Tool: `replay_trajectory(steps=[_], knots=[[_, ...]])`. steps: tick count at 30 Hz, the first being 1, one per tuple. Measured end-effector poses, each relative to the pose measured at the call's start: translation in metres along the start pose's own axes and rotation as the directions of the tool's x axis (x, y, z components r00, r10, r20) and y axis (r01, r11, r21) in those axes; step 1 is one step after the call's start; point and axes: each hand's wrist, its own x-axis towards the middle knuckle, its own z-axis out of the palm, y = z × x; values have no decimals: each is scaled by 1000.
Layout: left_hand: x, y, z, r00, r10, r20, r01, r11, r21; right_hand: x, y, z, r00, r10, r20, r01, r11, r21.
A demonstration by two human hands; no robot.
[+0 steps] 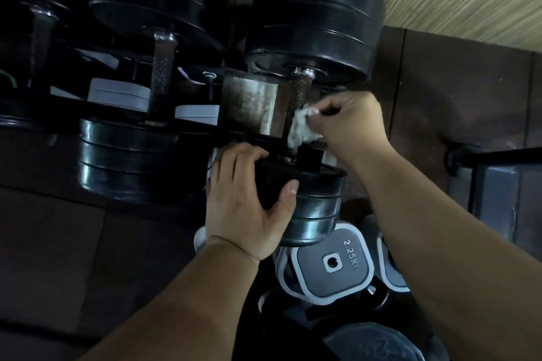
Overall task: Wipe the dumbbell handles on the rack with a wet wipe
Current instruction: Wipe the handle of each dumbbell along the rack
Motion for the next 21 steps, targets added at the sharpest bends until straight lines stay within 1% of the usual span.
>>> replay_trajectory(steps=[3, 4, 6, 7, 10, 12, 14, 16, 18, 19, 21], knots=[[0, 0, 0, 1000, 8, 0, -8, 1000, 12, 10, -10, 0, 996, 14, -92, -3, 993, 119], [0, -1, 0, 1000, 10, 2, -11, 1000, 12, 9, -10, 1, 993, 22, -119, -6, 991, 133], [1, -1, 0, 1000, 10, 2, -10, 1000, 10, 4, -7, 5, 988, 13, -153, 4, 994, 107], [1, -1, 0, 1000, 7, 2, -7, 1000, 10, 0, -4, 6, 991, 1, -137, 11, 996, 88], [1, 0, 0, 1000, 10, -1, -10, 1000, 20, -11, 8, 4, 999, -43, -14, 44, 997, 66], [1, -1, 0, 1000, 20, 1, -20, 1000, 23, -16, 10, -1, 992, -122, 40, 120, 991, 51], [1, -1, 1, 1000, 20, 2, -20, 1000, 20, -16, 9, 0, 987, -157, 26, 156, 986, 57], [1, -1, 1, 1000, 16, 0, -16, 1000, 18, -13, 7, 7, 986, -162, -47, 163, 986, 25], [1, -1, 2, 1000, 23, -9, -22, 1000, 16, -8, 4, 16, 957, -267, -117, 256, 962, -99], [1, -1, 2, 1000, 27, -15, -27, 1000, 13, -6, 2, 19, 932, -341, -122, 321, 934, -155], [1, -1, 2, 999, 31, -22, -31, 999, 11, 1, -2, 18, 888, -446, -107, 421, 885, -198]])
